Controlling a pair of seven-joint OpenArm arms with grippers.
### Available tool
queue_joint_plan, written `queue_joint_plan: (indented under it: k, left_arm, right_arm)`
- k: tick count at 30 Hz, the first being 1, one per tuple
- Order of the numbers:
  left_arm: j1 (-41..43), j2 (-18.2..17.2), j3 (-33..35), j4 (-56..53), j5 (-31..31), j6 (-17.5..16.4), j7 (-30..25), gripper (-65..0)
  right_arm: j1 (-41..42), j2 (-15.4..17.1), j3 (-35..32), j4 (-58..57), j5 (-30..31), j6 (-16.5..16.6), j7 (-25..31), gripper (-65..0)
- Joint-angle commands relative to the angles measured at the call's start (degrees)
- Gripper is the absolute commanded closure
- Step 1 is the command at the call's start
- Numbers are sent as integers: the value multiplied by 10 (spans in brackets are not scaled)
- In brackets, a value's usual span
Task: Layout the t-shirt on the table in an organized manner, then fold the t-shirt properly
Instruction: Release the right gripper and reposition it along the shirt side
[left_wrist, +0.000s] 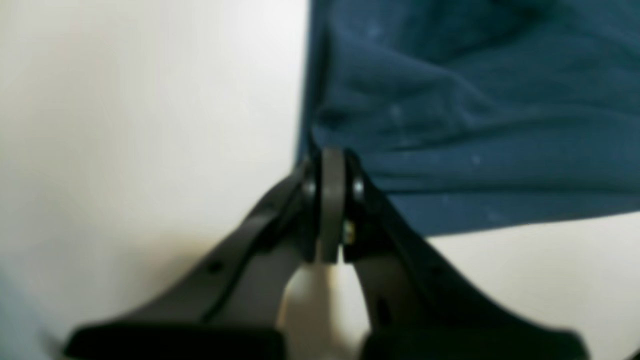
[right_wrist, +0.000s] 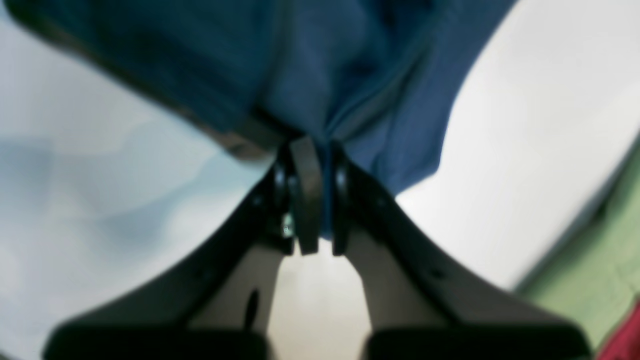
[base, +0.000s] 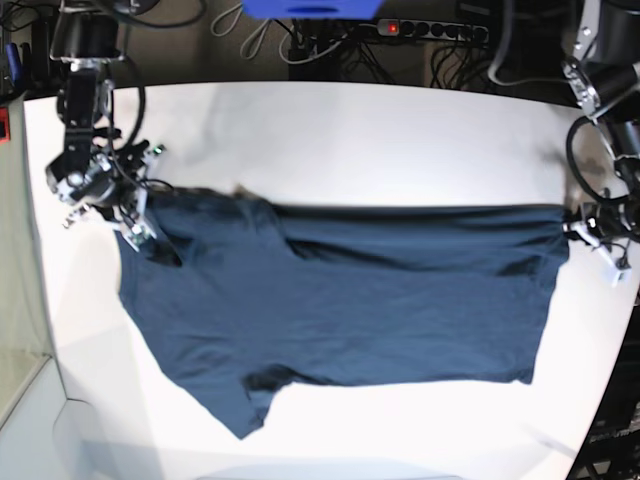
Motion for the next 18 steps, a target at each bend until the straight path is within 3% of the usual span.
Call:
queue_joint_plan:
  k: [1,6,10,15,18]
  left_arm:
    - [-11,-27,12,37,3,2,11,-3]
    - [-12,-47,75,157,3,2,63,-3]
    - [-53,-44,114,187,4,2,70,-3]
    - [-123,-22,193,112,4,2,69,-3]
    - [-131,-20,203,93,3,2,68,-3]
  right_arm:
    - [6,23,2,33,-8,-3,1,0]
    - [14,86,-40,113,-6,-3,-24,0]
    - [81,111,-103,129,-6,-3,-67,0]
    - [165,100,-172,77,-6,-3,-95,0]
    - [170,87,-176,72,-7,-3,-111,0]
